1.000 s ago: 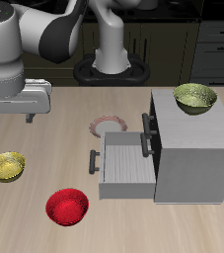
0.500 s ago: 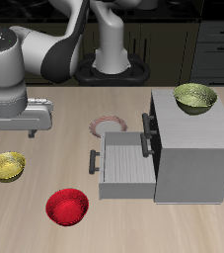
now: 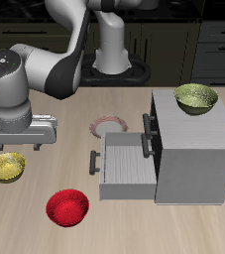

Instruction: Place the yellow bowl in the bottom drawer of the white cabinet and close the drawer

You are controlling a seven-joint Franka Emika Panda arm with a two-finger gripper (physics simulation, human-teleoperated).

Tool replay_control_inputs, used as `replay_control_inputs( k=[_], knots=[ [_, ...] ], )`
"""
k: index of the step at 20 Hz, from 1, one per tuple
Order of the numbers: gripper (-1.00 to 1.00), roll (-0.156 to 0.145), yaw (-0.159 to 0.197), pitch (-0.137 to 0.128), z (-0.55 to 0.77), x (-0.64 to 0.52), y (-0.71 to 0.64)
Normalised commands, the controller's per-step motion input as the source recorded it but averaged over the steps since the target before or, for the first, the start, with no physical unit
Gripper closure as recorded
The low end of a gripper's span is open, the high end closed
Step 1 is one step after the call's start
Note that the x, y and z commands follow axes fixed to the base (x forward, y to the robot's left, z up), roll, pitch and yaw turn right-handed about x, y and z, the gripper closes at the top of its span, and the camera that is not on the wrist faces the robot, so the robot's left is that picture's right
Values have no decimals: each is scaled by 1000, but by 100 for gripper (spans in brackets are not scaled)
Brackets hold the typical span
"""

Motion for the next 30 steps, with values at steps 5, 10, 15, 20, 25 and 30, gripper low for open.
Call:
replay_control_inputs(
  k=[5,10,15,20,25,30],
  knots=[
    [-100,-1,-12,51,-296,69,37],
    [-100,22,15,22,-316,-45,11],
    [-100,-13,-7,5,-112,-73,-84],
    [-100,-31,-16,50,-292,-152,-210],
    [-100,-24,-6,16,-239,-131,-136],
    [-100,-14,-27,18,-236,-94,-49]
  ],
)
